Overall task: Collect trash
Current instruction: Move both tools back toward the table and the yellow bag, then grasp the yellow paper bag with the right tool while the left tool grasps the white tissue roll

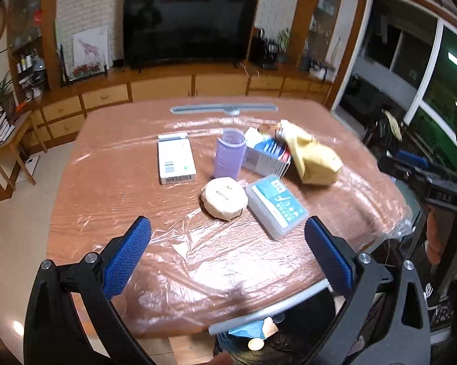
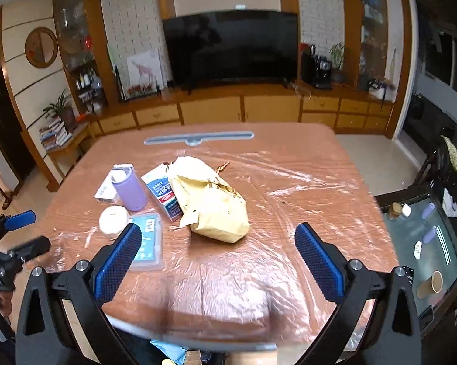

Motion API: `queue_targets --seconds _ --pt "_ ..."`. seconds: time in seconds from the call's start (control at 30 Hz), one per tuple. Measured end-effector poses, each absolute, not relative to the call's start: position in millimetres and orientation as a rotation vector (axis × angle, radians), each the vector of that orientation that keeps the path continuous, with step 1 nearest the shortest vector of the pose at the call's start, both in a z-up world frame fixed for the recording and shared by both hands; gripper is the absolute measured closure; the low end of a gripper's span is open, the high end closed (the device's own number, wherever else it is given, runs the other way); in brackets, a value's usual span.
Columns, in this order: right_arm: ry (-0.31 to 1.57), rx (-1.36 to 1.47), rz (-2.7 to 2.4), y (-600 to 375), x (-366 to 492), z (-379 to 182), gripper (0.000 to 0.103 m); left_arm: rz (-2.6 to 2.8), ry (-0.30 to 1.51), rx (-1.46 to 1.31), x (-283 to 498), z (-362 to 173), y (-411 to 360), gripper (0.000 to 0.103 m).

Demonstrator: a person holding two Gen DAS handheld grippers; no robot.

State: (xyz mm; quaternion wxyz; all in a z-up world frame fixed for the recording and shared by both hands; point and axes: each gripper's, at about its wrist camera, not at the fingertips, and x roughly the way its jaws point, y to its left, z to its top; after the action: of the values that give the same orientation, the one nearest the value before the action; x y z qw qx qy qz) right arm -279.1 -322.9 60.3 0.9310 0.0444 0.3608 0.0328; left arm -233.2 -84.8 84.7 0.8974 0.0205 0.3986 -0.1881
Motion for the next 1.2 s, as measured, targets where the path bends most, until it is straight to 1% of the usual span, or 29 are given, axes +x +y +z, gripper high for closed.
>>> queue_targets --seconds 0.13,0.27,0.47,0.53,0.57,0.63,0.7,0.8,0.87,0.93,1.03,1.13,1.17,1.2 --pt "0.821 0.163 0.09 -332 -246 41 0.004 -0.418 0.88 0.07 -212 66 -96 0.002" --pt "0.904 0.332 0.141 -350 -212 20 0.004 -0.424 0.913 0.074 -193 52 -101 0.002" --pt "0.994 0.462 0.156 -365 -184 -13 0.004 -0.453 0.955 0.084 -169 34 -108 0.002" --pt "1.005 0.476 0.157 -365 -180 -19 0.004 -0.458 0.962 0.089 -165 30 -110 0.007" --pt "1.006 0.487 0.164 -365 -180 -21 0.004 -0.46 0.965 0.094 -163 28 -111 0.008" --pt "1.006 0.493 0.172 -365 -179 -24 0.004 -0.463 0.971 0.113 -159 23 -113 0.013" --pt "1.007 0.492 0.178 -364 -177 -25 0.004 -0.474 0.977 0.121 -155 18 -114 0.015" --pt "1.008 0.504 0.188 -365 -177 -27 0.004 -0.493 0.995 0.11 -151 16 -114 0.023" --pt "1.013 0.509 0.193 -363 -178 -29 0.004 -0.497 1.001 0.107 -149 14 -113 0.024" --pt "1.01 0.495 0.193 -361 -176 -32 0.004 -0.501 1.003 0.112 -149 13 -115 0.028" --pt "1.01 0.444 0.184 -354 -178 -31 0.004 -0.498 1.001 0.125 -149 12 -117 0.029" --pt "1.003 0.379 0.172 -346 -180 -31 0.009 -0.493 0.99 0.153 -150 11 -121 0.03" --pt "1.001 0.364 0.167 -344 -180 -31 0.014 -0.49 0.989 0.162 -150 11 -122 0.031" --pt "0.999 0.345 0.162 -341 -180 -31 0.017 -0.484 0.987 0.172 -151 11 -122 0.031"
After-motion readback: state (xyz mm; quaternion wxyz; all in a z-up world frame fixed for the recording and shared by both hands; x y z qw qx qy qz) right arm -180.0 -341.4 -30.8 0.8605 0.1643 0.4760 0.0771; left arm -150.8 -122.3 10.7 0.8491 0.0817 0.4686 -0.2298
